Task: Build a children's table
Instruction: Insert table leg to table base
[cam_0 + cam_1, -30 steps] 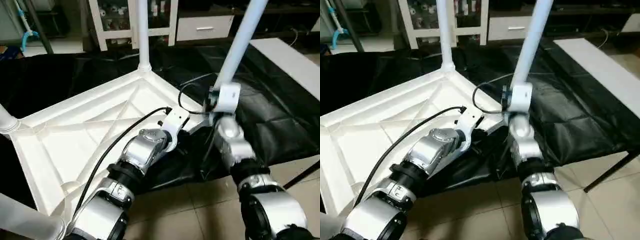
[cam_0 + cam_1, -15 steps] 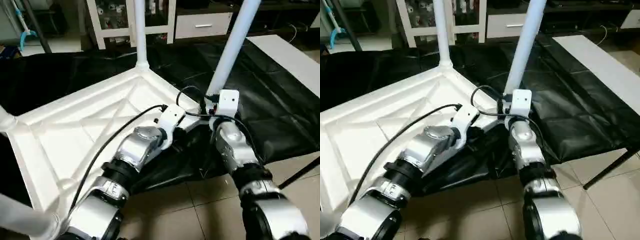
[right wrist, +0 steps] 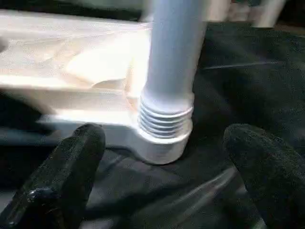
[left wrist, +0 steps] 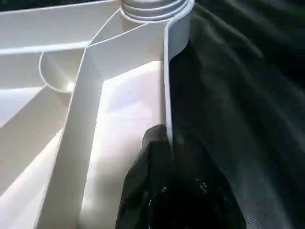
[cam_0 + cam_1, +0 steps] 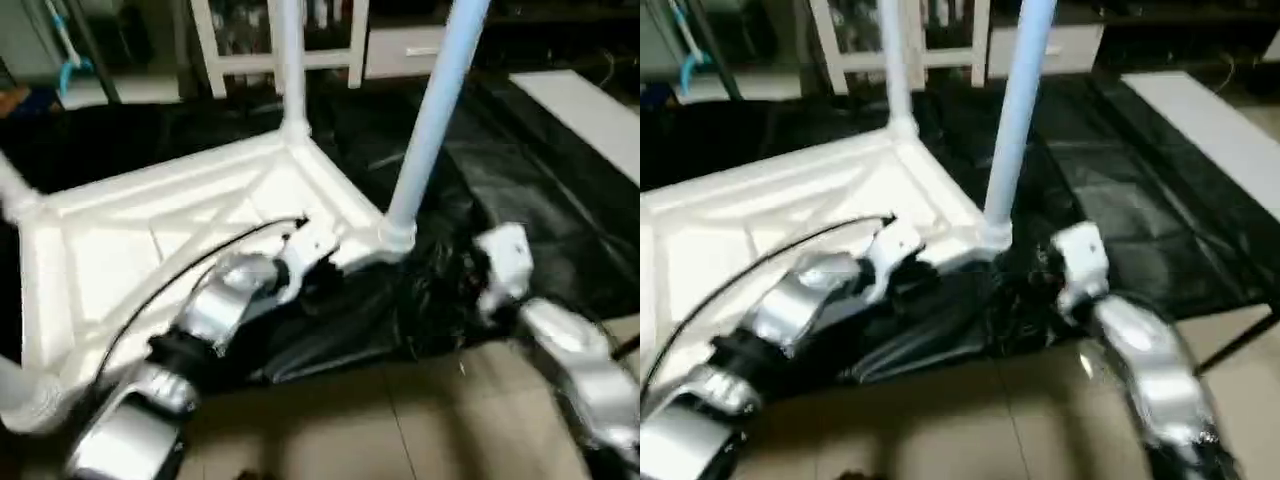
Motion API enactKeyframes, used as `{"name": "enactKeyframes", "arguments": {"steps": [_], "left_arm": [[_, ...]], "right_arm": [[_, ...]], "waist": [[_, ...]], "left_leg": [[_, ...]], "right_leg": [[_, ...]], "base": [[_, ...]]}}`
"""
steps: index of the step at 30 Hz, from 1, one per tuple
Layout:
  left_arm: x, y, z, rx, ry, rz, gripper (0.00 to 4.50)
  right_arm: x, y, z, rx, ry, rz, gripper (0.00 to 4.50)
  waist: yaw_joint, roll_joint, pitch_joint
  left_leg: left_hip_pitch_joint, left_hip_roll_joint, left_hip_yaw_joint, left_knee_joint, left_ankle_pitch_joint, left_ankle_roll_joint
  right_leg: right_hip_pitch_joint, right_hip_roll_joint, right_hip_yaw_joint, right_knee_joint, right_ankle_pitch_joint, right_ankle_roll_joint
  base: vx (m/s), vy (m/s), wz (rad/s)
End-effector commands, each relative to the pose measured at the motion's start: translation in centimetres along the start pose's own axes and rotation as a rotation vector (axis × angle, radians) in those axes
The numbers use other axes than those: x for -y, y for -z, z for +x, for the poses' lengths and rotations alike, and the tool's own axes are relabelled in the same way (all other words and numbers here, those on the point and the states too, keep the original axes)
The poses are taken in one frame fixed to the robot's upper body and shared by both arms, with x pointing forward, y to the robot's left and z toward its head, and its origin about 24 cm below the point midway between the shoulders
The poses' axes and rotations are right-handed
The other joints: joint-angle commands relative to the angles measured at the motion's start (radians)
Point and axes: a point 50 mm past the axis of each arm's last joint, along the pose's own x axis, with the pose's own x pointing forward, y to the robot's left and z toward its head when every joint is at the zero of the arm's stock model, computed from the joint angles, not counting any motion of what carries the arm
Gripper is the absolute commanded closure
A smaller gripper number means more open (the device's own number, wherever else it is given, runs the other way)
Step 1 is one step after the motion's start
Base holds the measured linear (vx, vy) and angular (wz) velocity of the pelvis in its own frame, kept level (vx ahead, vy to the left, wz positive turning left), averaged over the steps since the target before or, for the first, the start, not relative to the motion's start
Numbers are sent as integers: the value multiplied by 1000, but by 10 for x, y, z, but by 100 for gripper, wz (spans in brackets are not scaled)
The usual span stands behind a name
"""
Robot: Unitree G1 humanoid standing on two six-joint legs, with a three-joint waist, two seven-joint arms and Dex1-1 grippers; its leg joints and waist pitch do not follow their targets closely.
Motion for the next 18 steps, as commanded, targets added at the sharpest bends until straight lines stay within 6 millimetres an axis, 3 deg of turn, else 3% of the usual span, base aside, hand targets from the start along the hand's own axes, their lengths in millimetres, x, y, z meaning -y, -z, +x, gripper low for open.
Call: {"name": "enactKeyframes", "arguments": {"steps": [1, 6, 8, 14, 18], "left_arm": [[20, 3, 4, -1, 160, 68, 450], [29, 6, 0, 2, 248, 114, 450], [32, 4, -1, 19, 277, 114, 450], [38, -1, -3, 41, 328, 124, 450], [39, -1, -3, 37, 338, 133, 450]], "right_arm": [[-1, -9, -6, 14, -82, -19, 7], [14, -12, -23, -40, -167, -52, 7], [19, -16, -25, -51, -184, -57, 7], [21, -23, -21, -67, -302, -47, 7], [29, -24, -16, -76, -324, -53, 7]], "waist": [[0, -17, -51], [10, -20, -49], [10, -24, -47], [11, -27, -48], [11, -26, -48]], "left_leg": [[37, 67, -33, -67, -124, 105], [42, 69, -28, -66, -109, 105], [38, 67, -27, -65, -104, 111], [36, 67, -27, -61, -96, 127], [38, 66, -25, -60, -105, 117]], "right_leg": [[30, -49, 23, -58, 92, -253], [25, -48, 23, -54, 104, -255], [28, -52, 23, -53, 99, -254], [27, -54, 22, -53, 73, -259], [24, -51, 21, -54, 44, -266]], "base": [[0, 0, 0], [0, 0, 0], [0, 0, 0], [0, 0, 0], [0, 0, 0]]}}
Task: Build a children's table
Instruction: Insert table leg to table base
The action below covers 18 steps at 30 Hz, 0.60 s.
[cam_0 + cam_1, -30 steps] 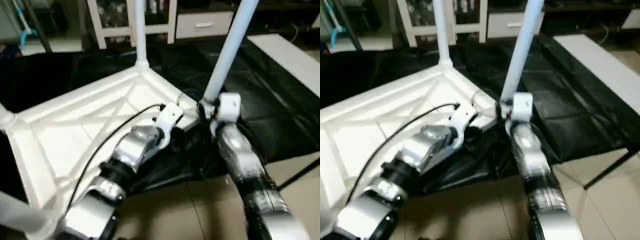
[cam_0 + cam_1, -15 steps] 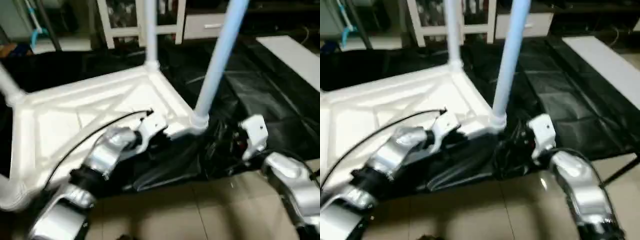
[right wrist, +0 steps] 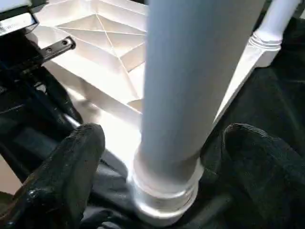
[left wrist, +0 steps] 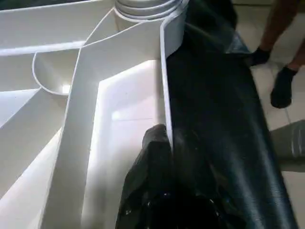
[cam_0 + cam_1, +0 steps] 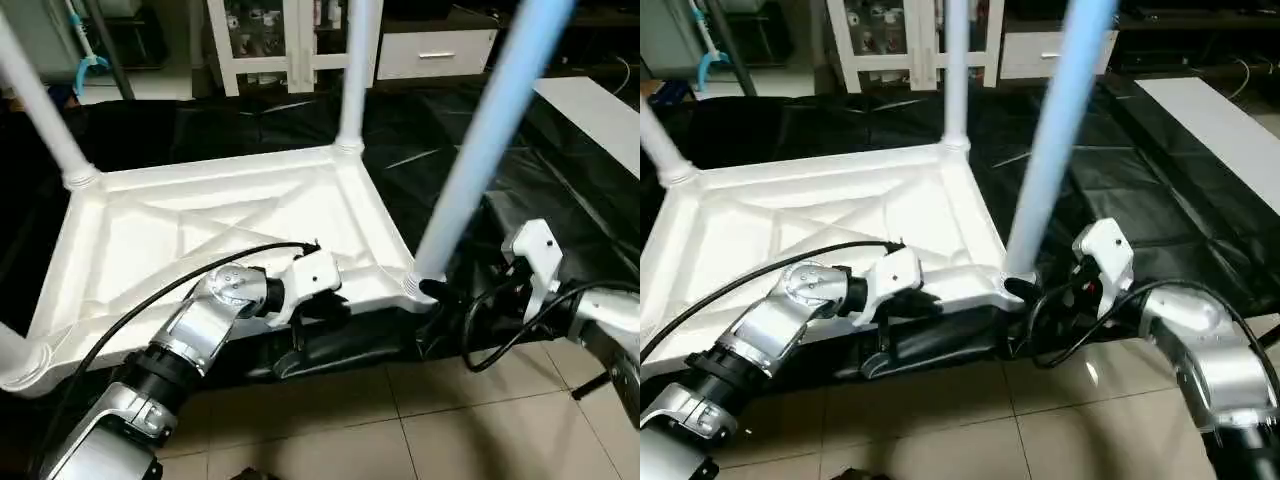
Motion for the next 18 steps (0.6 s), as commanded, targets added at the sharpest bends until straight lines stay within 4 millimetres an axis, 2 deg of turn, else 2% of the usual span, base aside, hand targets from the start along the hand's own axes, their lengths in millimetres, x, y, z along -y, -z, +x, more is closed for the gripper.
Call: {"name": "enactKeyframes", "arguments": {"steps": [1, 5, 6, 10, 12, 14, 15, 16, 18], "left_arm": [[11, -2, 9, 16, 78, 17, 450], [12, -3, 8, 13, 82, 20, 450], [12, -3, 7, 12, 84, 21, 450], [12, -4, 6, 9, 87, 25, 450], [12, -3, 6, 6, 94, 26, 450], [13, -3, 6, 4, 101, 28, 450], [13, -3, 6, 4, 101, 28, 450], [14, -3, 5, 3, 106, 29, 450], [14, -3, 5, 2, 113, 31, 450]], "right_arm": [[4, -1, 0, -11, -28, -12, 7], [9, -1, 2, -12, -68, 1, 7], [11, 0, 3, -12, -71, 4, 35], [15, 1, 5, -14, -127, 22, 49], [17, 3, 5, -28, -156, 20, 79], [18, 4, 5, -39, -177, 21, 89], [18, 4, 5, -39, -177, 21, 97], [20, 6, 7, -51, -197, 16, 109], [22, 8, 9, -74, -219, 0, 126]], "waist": [[-9, -24, -48], [-9, -24, -48], [-9, -24, -50], [-9, -24, -55], [-7, -24, -56], [-4, -24, -57], [-4, -24, -57], [-3, -19, -58], [-3, -21, -57]], "left_leg": [[38, 65, -34, -66, -118, 106], [38, 65, -35, -66, -131, 97], [38, 64, -34, -65, -127, 97], [36, 64, -34, -60, -91, 115], [35, 63, -34, -57, -70, 128], [34, 63, -33, -55, -59, 140], [34, 63, -32, -55, -58, 141], [34, 64, -33, -54, -60, 140], [35, 64, -32, -54, -72, 134]], "right_leg": [[23, -47, 21, -61, 27, -265], [23, -48, 21, -62, 11, -267], [24, -47, 21, -61, 16, -268], [27, -47, 19, -51, 75, -284], [29, -46, 19, -49, 107, -289], [28, -46, 17, -47, 123, -297], [28, -46, 17, -47, 123, -298], [28, -46, 16, -46, 115, -301], [27, -45, 15, -48, 96, -306]], "base": [[0, 0, 0], [0, 0, 0], [0, 0, 0], [0, 0, 0], [0, 0, 0], [0, 0, 0], [0, 0, 0], [0, 0, 0], [0, 0, 0]]}}
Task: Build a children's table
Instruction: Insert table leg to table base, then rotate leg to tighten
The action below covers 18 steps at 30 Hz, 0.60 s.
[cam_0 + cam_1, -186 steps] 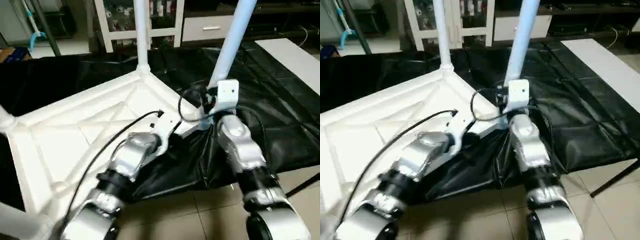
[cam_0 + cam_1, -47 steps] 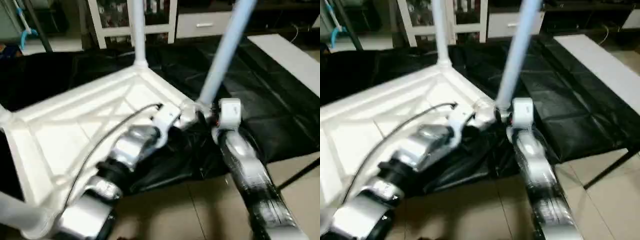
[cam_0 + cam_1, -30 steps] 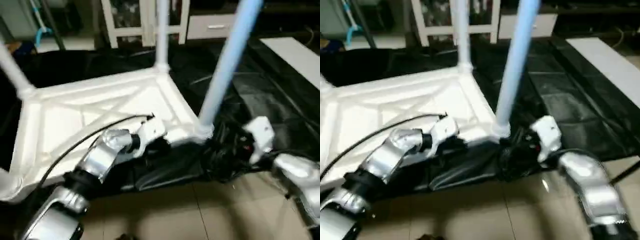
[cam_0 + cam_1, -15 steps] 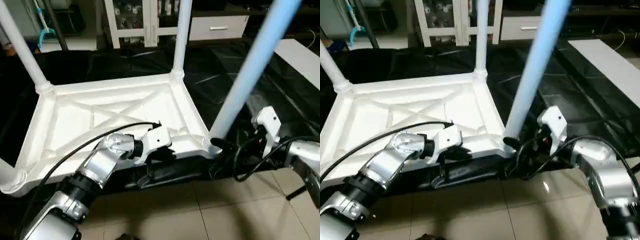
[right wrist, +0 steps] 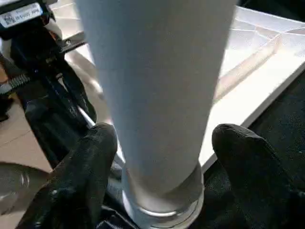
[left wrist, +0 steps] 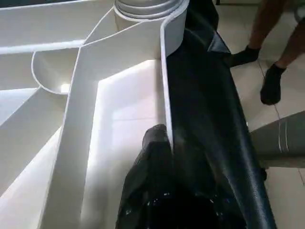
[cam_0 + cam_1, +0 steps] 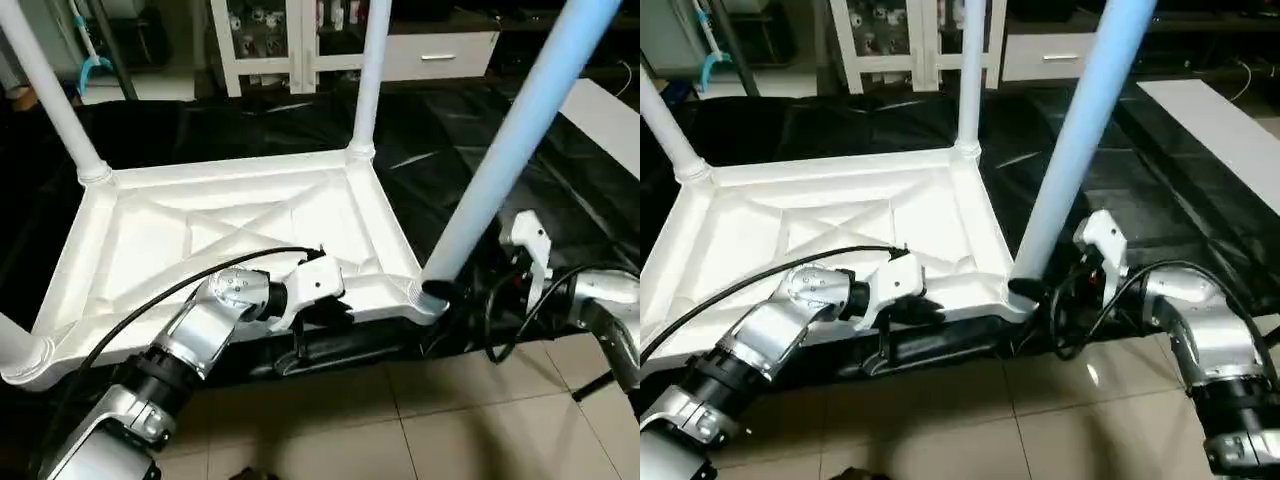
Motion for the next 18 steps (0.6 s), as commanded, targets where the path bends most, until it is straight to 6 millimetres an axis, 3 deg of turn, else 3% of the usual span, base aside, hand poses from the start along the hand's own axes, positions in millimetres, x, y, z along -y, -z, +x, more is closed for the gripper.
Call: {"name": "enactKeyframes", "arguments": {"steps": [1, 6, 7, 13, 14, 18], "left_arm": [[9, -2, 6, 1, 70, 25, 450], [10, -3, 6, -2, 75, 26, 450], [11, -2, 6, -2, 75, 25, 450], [12, -1, 5, -6, 79, 23, 450], [12, -1, 5, -8, 80, 24, 450], [11, -1, 4, -11, 79, 26, 450]], "right_arm": [[2, -1, -1, -35, -26, -35, 133], [6, -1, 1, -59, -54, -51, 171], [8, -1, 1, -59, -56, -55, 171], [11, -2, 1, -74, -84, -73, 228], [12, -1, 1, -74, -88, -73, 238], [12, -1, 1, -59, -80, -64, 254]], "waist": [[-6, -21, -57], [-3, -23, -59], [-3, -27, -60], [-4, -25, -55], [-3, -20, -57], [-4, -20, -56]], "left_leg": [[36, 63, -32, -59, -77, 130], [36, 63, -32, -56, -62, 137], [35, 64, -31, -56, -60, 140], [34, 64, -31, -56, -74, 143], [36, 64, -32, -56, -74, 140], [36, 64, -32, -58, -74, 138]], "right_leg": [[28, -44, 15, -52, 91, -309], [29, -44, 15, -48, 113, -315], [29, -44, 15, -47, 116, -316], [28, -44, 15, -49, 93, -319], [28, -44, 15, -48, 92, -320], [28, -42, 15, -48, 102, -322]], "base": [[0, 0, 0], [0, 0, 0], [0, 0, 0], [0, 0, 0], [0, 0, 0], [0, 0, 0]]}}
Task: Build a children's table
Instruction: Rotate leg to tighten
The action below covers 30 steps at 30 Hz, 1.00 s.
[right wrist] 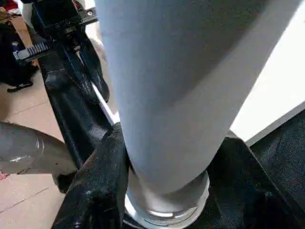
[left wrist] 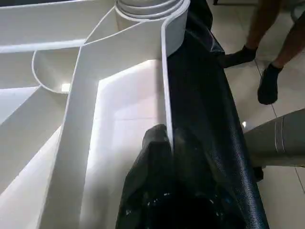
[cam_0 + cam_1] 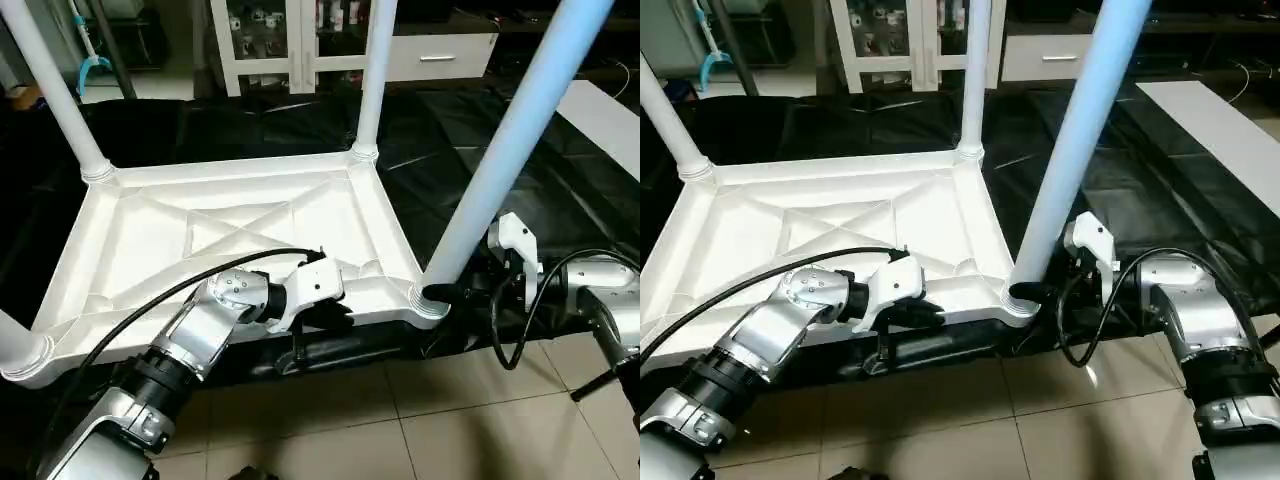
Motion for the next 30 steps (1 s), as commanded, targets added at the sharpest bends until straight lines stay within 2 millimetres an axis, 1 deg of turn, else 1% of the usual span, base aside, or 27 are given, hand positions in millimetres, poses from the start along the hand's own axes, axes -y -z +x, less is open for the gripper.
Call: {"name": "enactKeyframes", "arguments": {"steps": [1, 3, 4, 6, 7, 8, 9, 10, 11, 12, 13, 14, 15, 16, 17, 18, 19, 20, 21, 22, 23, 25, 26, 27, 28, 29, 30], "left_arm": [[8, -1, 6, -9, 68, 25, 450], [6, 1, 7, -25, 44, 7, 450], [6, 1, 7, -25, 44, 7, 450], [0, 2, 10, -44, -38, -36, 450], [0, 2, 10, -44, -38, -36, 450], [-16, 0, 19, -60, -252, -206, 450], [-21, -2, 22, -58, -313, -265, 450], [-23, -3, 24, -59, -356, -312, 450], [-28, -9, 30, -39, -425, -392, 450], [-31, -16, 36, -8, -462, -440, 450], [-33, -25, 42, 31, -476, -459, 450], [-33, -25, 42, 31, -476, -459, 450], [-35, -33, 48, 60, -492, -470, 450], [-37, -47, 57, 108, -499, -467, 450], [-37, -48, 58, 113, -500, -466, 450], [-37, -53, 60, 125, -504, -457, 450], [-37, -53, 60, 125, -504, -457, 450], [-38, -55, 61, 131, -507, -451, 450], [-38, -55, 60, 129, -507, -447, 450], [-38, -55, 60, 127, -508, -439, 450], [-39, -53, 58, 114, -514, -428, 450], [-39, -51, 57, 99, -522, -432, 450], [-40, -48, 56, 80, -533, -436, 450], [-40, -48, 56, 80, -533, -436, 450], [-41, -45, 54, 69, -544, -443, 450], [-42, -44, 54, 64, -550, -445, 450], [-43, -43, 53, 61, -550, -440, 450]], "right_arm": [[4, 1, -4, 22, 66, 18, 255], [5, 3, -1, 53, 115, 42, 256], [5, 3, -1, 53, 115, 42, 256], [8, 11, 4, 61, 218, 75, 257], [8, 11, 4, 61, 218, 75, 257], [16, 31, 16, 38, 483, 185, 257], [18, 36, 19, 35, 575, 224, 257], [20, 41, 22, 30, 645, 255, 257], [23, 49, 28, 26, 790, 324, 257], [25, 53, 34, 20, 904, 370, 257], [26, 54, 41, 25, 998, 403, 257], [26, 54, 41, 25, 998, 403, 258], [27, 54, 50, 36, 1059, 442, 258], [31, 44, 68, 53, 1146, 455, 258], [31, 42, 70, 55, 1155, 455, 258], [32, 36, 78, 60, 1173, 452, 258], [32, 36, 78, 60, 1173, 452, 258], [33, 32, 82, 62, 1185, 448, 258], [33, 29, 84, 66, 1184, 441, 258], [34, 24, 88, 73, 1181, 429, 258], [35, 17, 92, 85, 1178, 407, 259], [36, 13, 94, 95, 1185, 397, 259], [37, 8, 96, 116, 1195, 389, 259], [37, 8, 96, 116, 1195, 389, 259], [37, 6, 98, 145, 1187, 400, 224], [36, 4, 100, 179, 1166, 409, 203], [36, 1, 102, 194, 1138, 379, 203]], "waist": [[-5, -17, -57], [-8, -17, -56], [-10, -17, -55], [-16, -17, -52], [-19, -17, -51], [-31, -17, -50], [-33, -17, -45], [-38, -15, -47], [-42, -19, -49], [-45, -18, -48], [-50, -20, -47], [-59, -17, -46], [-62, -20, -51], [-62, 0, -52], [-74, -10, -51], [-77, -15, -50], [-76, -13, -51], [-75, -10, -50], [-75, -10, -51], [-74, -9, -52], [-74, -13, -53], [-72, -11, -53], [-71, -11, -55], [-71, -11, -56], [-71, -10, -58], [-70, -9, -59], [-70, -9, -60]], "left_leg": [[37, 63, -32, -60, -76, 138], [35, 63, -32, -61, -78, 136], [34, 63, -33, -62, -86, 132], [36, 64, -34, -67, -121, 114], [39, 64, -33, -69, -134, 106], [41, 64, -29, -72, -159, 73], [41, 62, -33, -78, -169, 59], [47, 60, -34, -81, -217, 15], [42, 57, -38, -85, -233, -9], [38, 56, -42, -89, -247, -16], [38, 57, -42, -90, -257, -23], [39, 53, -44, -91, -290, -36], [37, 53, -46, -91, -296, -31], [40, 49, -45, -89, -294, -23], [36, 46, -45, -91, -315, -24], [33, 46, -46, -91, -322, -21], [32, 46, -45, -90, -319, -17], [39, 49, -43, -90, -326, -5], [36, 50, -44, -91, -318, -3], [34, 51, -43, -91, -298, 3], [31, 51, -42, -90, -277, 13], [32, 51, -40, -88, -260, 23], [31, 51, -39, -85, -223, 41], [30, 51, -38, -83, -211, 46], [30, 51, -37, -80, -192, 59], [30, 51, -36, -79, -176, 71], [30, 51, -35, -78, -166, 78]], "right_leg": [[28, -43, 15, -51, 106, -323], [27, -42, 15, -51, 106, -324], [28, -43, 15, -52, 92, -323], [25, -43, 15, -59, 43, -319], [23, -43, 16, -61, 25, -317], [17, -40, 19, -61, -16, -314], [16, -41, 18, -71, -45, -310], [12, -41, 17, -76, -121, -299], [17, -42, 15, -79, -160, -276], [18, -42, 13, -81, -178, -264], [16, -43, 14, -84, -187, -256], [8, -40, 13, -89, -215, -244], [15, -43, 10, -93, -204, -232], [10, -45, 11, -96, -184, -230], [7, -41, 9, -102, -201, -223], [10, -42, 8, -104, -213, -217], [10, -42, 8, -103, -211, -210], [3, -39, 9, -105, -209, -200], [5, -39, 9, -104, -194, -200], [7, -39, 9, -100, -159, -207], [9, -39, 9, -97, -124, -213], [10, -39, 9, -94, -99, -222], [13, -41, 10, -89, -55, -235], [14, -42, 10, -88, -41, -238], [16, -42, 10, -84, -13, -246], [17, -42, 10, -83, 11, -254], [18, -42, 10, -81, 23, -257]], "base": [[0, 0, 0], [0, 0, 0], [0, 0, 0], [0, 0, 0], [0, 0, 0], [0, 0, 0], [0, 0, 0], [-55, 23, -6], [-55, 23, -6], [0, 0, 0], [0, 0, 0], [0, 0, 0], [0, 0, 0], [0, 0, 0], [0, 0, 0], [0, 0, 0], [0, 0, 0], [0, 0, 0], [0, 0, 0], [0, 0, 0], [0, 0, 0], [0, 0, 0], [0, 0, 0], [0, 0, 0], [0, 0, 0], [0, 0, 0], [0, 0, 0]]}}
